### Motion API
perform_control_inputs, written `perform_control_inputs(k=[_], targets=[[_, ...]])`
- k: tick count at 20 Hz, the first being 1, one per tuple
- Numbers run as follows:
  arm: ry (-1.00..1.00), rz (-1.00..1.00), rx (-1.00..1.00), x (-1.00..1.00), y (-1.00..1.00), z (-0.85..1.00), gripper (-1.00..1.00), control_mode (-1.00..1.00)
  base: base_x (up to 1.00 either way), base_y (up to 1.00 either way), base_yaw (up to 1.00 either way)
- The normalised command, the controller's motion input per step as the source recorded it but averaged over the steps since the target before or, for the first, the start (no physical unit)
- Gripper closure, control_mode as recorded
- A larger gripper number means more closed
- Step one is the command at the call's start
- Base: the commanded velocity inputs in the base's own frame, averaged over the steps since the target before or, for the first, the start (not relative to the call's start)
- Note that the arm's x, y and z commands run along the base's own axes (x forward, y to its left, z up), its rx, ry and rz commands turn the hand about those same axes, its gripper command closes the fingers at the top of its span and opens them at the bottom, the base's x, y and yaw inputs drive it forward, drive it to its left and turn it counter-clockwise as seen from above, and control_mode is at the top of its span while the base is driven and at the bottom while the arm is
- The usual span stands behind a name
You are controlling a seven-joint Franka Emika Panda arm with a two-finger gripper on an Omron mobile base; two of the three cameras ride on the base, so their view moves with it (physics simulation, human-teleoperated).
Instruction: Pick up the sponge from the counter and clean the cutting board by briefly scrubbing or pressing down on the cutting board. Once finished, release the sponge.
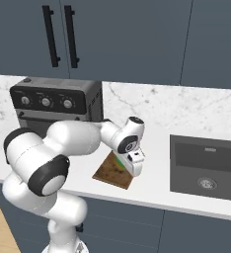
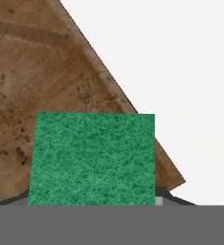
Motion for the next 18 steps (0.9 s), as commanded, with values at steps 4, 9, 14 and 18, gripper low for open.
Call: perform_control_inputs(k=[4, 9, 14, 18], targets=[[-0.08, 0.0, 0.09, -0.04, 0.12, -0.16, 1.0, -1.0, 0.0, 0.0, 0.0], [-0.1, 0.0, 0.06, 0.0, 0.17, -0.2, 1.0, -1.0, 0.0, 0.0, 0.0], [-0.07, 0.0, 0.01, 0.0, 0.28, -0.33, 1.0, -1.0, 0.0, 0.0, 0.0], [-0.02, 0.0, 0.0, 0.0, 0.28, -0.5, 1.0, -1.0, 0.0, 0.0, 0.0]])
